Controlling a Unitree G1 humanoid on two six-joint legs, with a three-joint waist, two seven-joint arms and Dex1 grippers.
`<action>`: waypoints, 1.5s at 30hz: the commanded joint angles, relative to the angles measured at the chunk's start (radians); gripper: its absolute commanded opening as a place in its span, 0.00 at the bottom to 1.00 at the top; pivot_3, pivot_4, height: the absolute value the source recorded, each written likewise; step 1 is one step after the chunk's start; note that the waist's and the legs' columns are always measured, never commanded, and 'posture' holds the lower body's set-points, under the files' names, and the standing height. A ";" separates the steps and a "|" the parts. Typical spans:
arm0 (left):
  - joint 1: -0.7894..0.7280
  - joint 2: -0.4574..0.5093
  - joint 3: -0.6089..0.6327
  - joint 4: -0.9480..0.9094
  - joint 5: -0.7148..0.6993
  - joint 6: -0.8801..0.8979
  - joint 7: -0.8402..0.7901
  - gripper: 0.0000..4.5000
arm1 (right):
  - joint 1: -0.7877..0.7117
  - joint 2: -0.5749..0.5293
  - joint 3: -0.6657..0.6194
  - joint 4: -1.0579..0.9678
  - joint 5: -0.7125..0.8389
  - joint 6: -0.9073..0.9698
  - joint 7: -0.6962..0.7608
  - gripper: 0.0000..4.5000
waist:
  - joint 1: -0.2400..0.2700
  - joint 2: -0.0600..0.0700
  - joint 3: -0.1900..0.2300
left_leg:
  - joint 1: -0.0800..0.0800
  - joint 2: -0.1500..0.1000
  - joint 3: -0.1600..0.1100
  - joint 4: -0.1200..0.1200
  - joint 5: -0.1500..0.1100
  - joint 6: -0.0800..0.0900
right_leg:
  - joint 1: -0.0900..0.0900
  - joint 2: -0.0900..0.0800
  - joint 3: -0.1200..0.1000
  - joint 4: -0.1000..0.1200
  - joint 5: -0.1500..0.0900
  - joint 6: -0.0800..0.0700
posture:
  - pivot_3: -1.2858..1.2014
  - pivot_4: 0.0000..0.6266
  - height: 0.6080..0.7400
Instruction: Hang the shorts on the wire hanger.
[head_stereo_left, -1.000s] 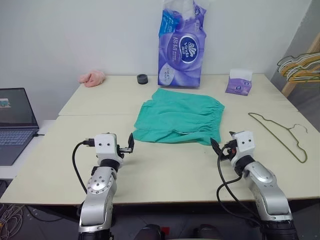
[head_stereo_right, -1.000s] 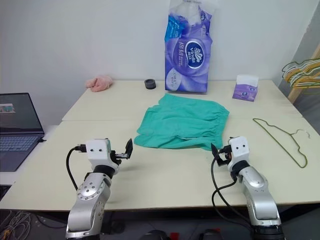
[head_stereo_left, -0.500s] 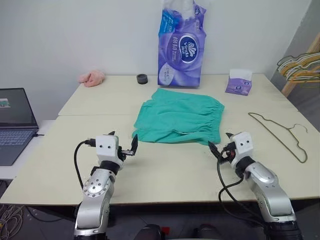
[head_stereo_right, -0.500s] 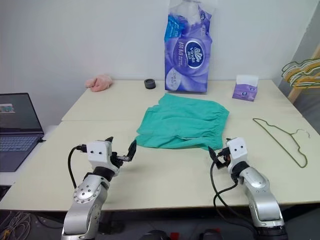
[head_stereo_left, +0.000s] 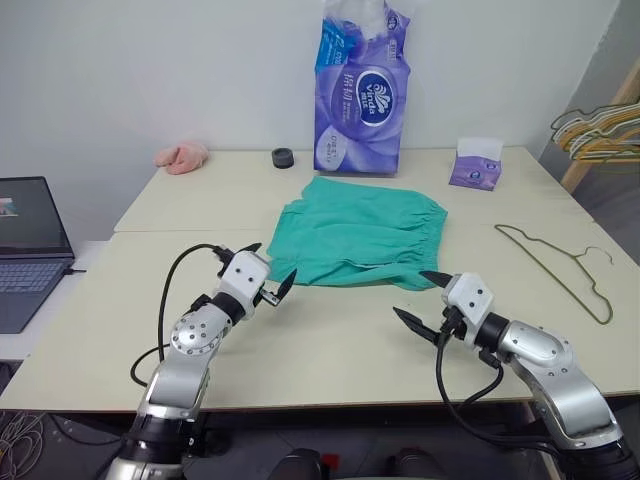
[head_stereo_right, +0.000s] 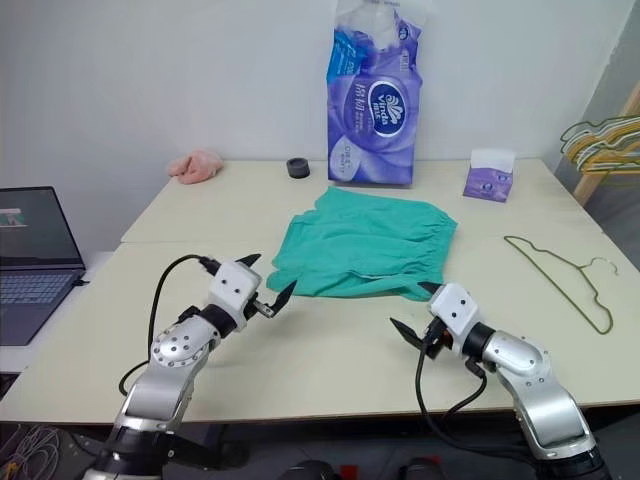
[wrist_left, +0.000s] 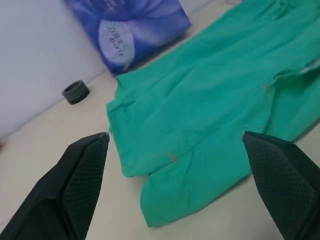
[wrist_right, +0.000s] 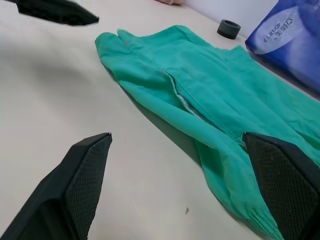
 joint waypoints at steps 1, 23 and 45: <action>-0.095 0.038 -0.052 0.132 0.088 -0.085 -0.009 1.00 | -0.023 -0.015 0.002 -0.060 0.011 0.015 0.017 0.99 | 0.000 0.000 0.000 | 0.000 0.000 0.000 0.000 0.000 0.000 | 0.000 0.000 0.000 0.000 0.000 0.000 | 0.49 0.02 1.00; -0.498 -0.011 -0.193 0.901 0.228 -0.340 -0.073 0.51 | -0.042 -0.107 0.021 -0.046 -0.099 -0.012 0.030 1.00 | -0.050 -0.006 0.002 | -0.001 -0.001 0.001 0.001 0.000 0.000 | 0.000 -0.001 0.001 -0.002 0.001 0.005 | 0.47 0.04 1.00; -0.409 0.120 -0.018 0.473 -0.012 -0.054 -0.334 0.00 | -0.498 0.079 0.226 0.749 -0.473 -0.276 -0.196 0.73 | -0.088 -0.006 0.002 | -0.001 -0.001 0.003 0.001 0.000 -0.001 | -0.003 -0.001 0.005 0.001 0.004 0.000 | 0.48 0.02 1.00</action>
